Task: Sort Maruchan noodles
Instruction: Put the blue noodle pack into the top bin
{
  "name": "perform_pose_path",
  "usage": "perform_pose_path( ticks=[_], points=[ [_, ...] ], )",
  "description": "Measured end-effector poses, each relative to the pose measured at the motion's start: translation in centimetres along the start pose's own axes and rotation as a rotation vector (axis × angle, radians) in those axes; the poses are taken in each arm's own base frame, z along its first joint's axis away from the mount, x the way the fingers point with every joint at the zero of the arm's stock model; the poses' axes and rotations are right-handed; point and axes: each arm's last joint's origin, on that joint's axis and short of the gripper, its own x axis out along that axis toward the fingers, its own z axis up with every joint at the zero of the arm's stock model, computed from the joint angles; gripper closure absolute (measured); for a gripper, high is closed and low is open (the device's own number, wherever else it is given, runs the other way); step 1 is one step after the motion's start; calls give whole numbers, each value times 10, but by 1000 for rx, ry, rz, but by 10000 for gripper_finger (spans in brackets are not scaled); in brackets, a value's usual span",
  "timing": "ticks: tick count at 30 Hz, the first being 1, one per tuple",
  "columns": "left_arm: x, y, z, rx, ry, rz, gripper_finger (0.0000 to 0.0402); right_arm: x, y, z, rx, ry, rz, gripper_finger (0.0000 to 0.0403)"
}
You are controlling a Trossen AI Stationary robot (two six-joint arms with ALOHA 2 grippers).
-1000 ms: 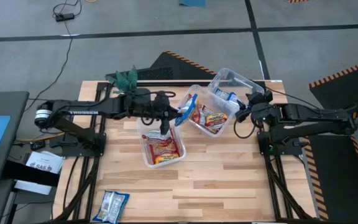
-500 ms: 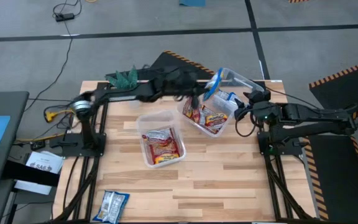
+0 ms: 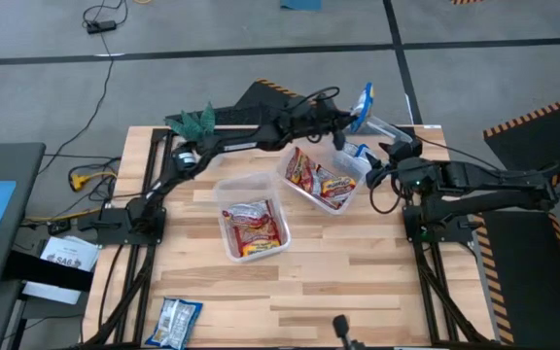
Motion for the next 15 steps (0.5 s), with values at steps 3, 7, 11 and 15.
perform_pose_path(
  ticks=[3, 7, 11, 15],
  points=[
    [7, 2, -7, -33, -5, 2, 401, 0, 0, 0, -1, 0, 4, 140],
    [9, 3, -10, -75, -10, 38, 394, 0, 0, 0, -1, 0, 4, 140],
    [9, 4, -12, -56, 5, 31, 357, 0, 0, 0, 0, 0, 4, 140],
    [9, 3, -12, -62, 7, 9, 297, 0, 0, 0, 2, -2, 4, 140]
  ],
)
